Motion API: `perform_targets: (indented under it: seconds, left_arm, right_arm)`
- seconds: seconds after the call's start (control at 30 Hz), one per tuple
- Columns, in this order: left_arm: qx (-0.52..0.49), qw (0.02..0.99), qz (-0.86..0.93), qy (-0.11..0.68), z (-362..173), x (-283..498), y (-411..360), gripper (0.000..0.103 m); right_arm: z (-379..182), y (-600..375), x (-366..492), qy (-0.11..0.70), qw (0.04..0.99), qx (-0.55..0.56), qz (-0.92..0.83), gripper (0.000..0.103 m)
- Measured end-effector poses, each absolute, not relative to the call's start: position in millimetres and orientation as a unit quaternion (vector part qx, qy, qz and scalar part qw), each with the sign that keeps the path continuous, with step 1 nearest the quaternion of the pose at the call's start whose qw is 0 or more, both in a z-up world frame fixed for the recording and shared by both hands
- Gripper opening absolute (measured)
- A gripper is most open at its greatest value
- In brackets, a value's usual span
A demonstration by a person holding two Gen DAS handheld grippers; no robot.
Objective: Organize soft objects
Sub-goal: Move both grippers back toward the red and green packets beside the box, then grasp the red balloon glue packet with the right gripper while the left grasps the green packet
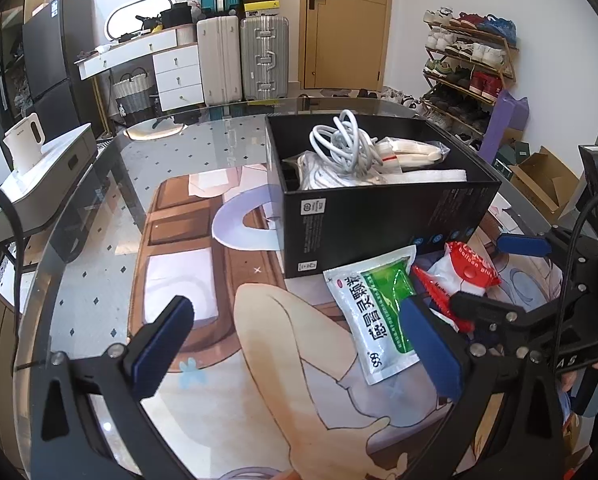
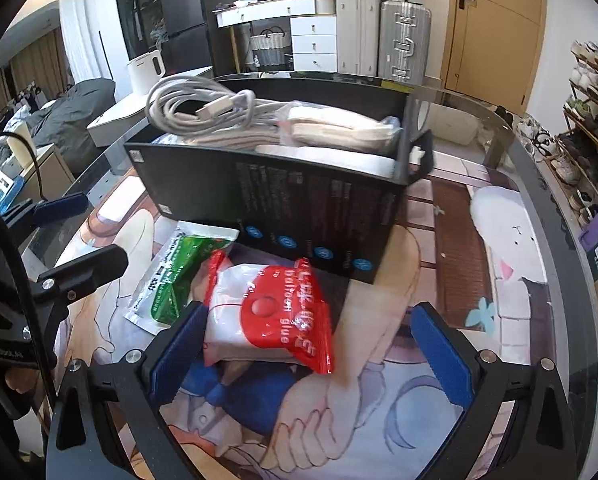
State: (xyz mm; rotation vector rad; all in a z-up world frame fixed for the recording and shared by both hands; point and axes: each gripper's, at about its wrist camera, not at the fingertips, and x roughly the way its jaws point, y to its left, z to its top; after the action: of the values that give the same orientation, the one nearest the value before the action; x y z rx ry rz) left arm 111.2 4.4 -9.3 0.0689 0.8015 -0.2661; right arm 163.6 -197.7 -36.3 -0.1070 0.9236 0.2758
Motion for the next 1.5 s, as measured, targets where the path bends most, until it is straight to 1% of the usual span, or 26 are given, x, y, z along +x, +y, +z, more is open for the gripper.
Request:
perform_targets:
  seconds: [0.57,0.6,0.7,0.9,0.97,1.03,1.1,1.17,1.23,1.5]
  left_arm:
    - [0.033,0.908,-0.132,0.396,-14,113,1,0.103]
    - [0.032,0.908,-0.132,0.396,-14,114,1,0.103]
    - [0.032,0.907,-0.134,0.397,-15,114,1,0.103]
    - [0.024,0.903,-0.141,0.405,-17,117,-3,0.103]
    - [0.024,0.901,-0.142,0.409,-18,119,-5,0.103]
    - [0.022,0.901,-0.143,0.409,-18,119,-6,0.103]
    - [0.021,0.9,-0.144,0.41,-18,119,-6,0.103]
    - [0.019,0.899,-0.145,0.413,-19,120,-6,0.103]
    - [0.017,0.895,-0.15,0.419,-21,122,-8,0.103]
    - [0.019,0.885,-0.16,0.436,-27,128,-24,0.103]
  right_arm:
    - [-44,-184,163,0.452,0.874,-0.068,0.165,0.101]
    - [-44,-184,163,0.453,0.874,-0.068,0.165,0.1]
    - [-45,-183,162,0.452,0.873,-0.073,0.165,0.09]
    - [-45,-178,160,0.45,0.872,-0.082,0.172,0.085]
    - [-44,-175,159,0.447,0.873,-0.09,0.174,0.08]
    - [-44,-174,157,0.446,0.873,-0.09,0.177,0.071]
    - [-43,-175,156,0.445,0.873,-0.089,0.178,0.067]
    - [-43,-176,153,0.444,0.873,-0.092,0.182,0.065]
    - [-43,-176,149,0.441,0.873,-0.095,0.186,0.059]
    - [-43,-184,139,0.44,0.874,-0.098,0.179,0.058]
